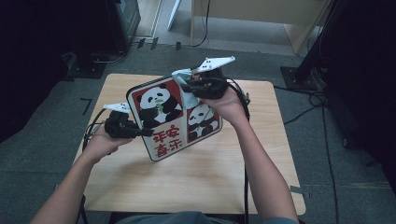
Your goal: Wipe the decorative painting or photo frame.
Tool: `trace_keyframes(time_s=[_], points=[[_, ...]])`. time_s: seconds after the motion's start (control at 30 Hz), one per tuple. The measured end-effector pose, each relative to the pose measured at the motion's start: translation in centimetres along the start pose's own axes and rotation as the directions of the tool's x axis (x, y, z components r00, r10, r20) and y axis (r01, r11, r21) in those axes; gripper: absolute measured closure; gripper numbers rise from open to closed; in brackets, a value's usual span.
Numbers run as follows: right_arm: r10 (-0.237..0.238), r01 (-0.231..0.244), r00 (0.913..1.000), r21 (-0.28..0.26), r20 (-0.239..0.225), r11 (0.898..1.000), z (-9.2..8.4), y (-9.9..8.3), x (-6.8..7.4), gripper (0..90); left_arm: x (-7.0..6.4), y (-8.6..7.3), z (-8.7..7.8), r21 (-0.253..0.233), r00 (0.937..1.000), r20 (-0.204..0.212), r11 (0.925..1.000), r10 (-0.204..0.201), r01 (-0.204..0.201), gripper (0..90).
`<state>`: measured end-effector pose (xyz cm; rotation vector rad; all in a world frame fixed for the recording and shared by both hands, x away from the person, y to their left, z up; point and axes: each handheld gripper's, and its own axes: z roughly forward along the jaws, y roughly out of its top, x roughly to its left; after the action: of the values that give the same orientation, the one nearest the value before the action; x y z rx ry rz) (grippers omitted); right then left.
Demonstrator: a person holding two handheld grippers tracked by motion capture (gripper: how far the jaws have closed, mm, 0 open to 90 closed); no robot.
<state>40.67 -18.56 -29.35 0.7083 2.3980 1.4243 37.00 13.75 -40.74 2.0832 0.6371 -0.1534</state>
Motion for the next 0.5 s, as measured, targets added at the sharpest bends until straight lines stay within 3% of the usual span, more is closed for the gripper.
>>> trace_keyframes(time_s=[0.5], points=[[0.003, -0.003, 0.9997, 0.027, -0.026, 1.0, 1.0, -2.2, 0.5, 77.5, 0.0, 0.0, 0.0, 0.001, 1.0, 0.001, 1.0, -0.004, 0.004, 78.7]])
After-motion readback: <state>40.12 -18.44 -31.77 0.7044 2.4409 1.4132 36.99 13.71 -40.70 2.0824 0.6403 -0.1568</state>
